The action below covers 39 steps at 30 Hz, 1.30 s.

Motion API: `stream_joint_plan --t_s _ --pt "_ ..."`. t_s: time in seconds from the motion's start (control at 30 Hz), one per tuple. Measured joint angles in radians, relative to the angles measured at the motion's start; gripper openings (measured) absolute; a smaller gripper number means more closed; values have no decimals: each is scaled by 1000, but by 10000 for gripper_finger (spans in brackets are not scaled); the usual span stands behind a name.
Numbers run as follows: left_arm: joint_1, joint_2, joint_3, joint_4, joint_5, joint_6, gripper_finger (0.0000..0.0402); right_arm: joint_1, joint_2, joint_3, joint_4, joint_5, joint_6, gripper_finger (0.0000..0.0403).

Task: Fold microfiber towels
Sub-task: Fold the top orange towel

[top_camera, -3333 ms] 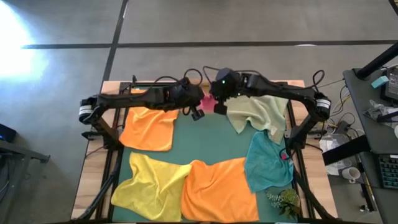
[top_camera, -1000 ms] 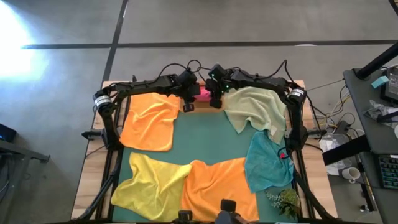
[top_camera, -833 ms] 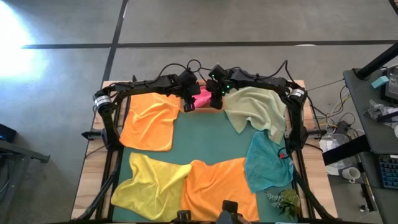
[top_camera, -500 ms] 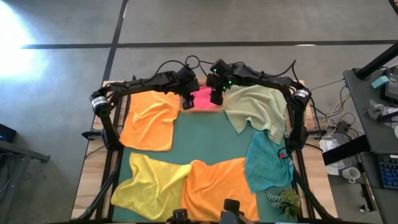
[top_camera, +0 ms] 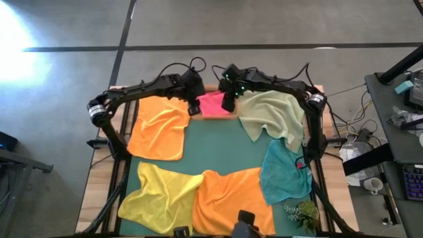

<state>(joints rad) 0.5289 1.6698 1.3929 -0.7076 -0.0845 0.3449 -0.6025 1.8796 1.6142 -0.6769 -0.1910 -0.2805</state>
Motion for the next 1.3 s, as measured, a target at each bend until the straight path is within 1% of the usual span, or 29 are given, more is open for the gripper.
stream_joint_plan --t_s 0.13,0.2,0.37,0.47,0.67,0.83,0.97,1.07,1.3 --pt "-1 -29 -33 -83 0 -2 166 0 -34 0 -65 -4 -8 143" --pt "-1 -49 -55 -116 0 -21 166 0 -43 0 -88 -34 -13 136" --pt "-7 -131 -135 -157 0 -144 166 9 -56 0 -96 -217 -20 126" --pt "-23 -201 -201 -173 1 -237 166 27 -56 0 -102 -286 -32 126" --pt "-76 -380 -348 -174 1 -415 166 107 -56 0 -108 -314 -116 130" --pt "-105 -510 -440 -167 -1 -570 166 196 -53 0 -54 -315 -196 124" --pt "-124 -580 -485 -160 -3 -616 166 250 -31 0 16 -315 -205 121" --pt "-140 -615 -509 -158 -5 -627 166 280 -15 0 51 -314 -165 123" --pt "-167 -639 -565 -164 -8 -627 166 359 19 0 80 -314 -157 129"
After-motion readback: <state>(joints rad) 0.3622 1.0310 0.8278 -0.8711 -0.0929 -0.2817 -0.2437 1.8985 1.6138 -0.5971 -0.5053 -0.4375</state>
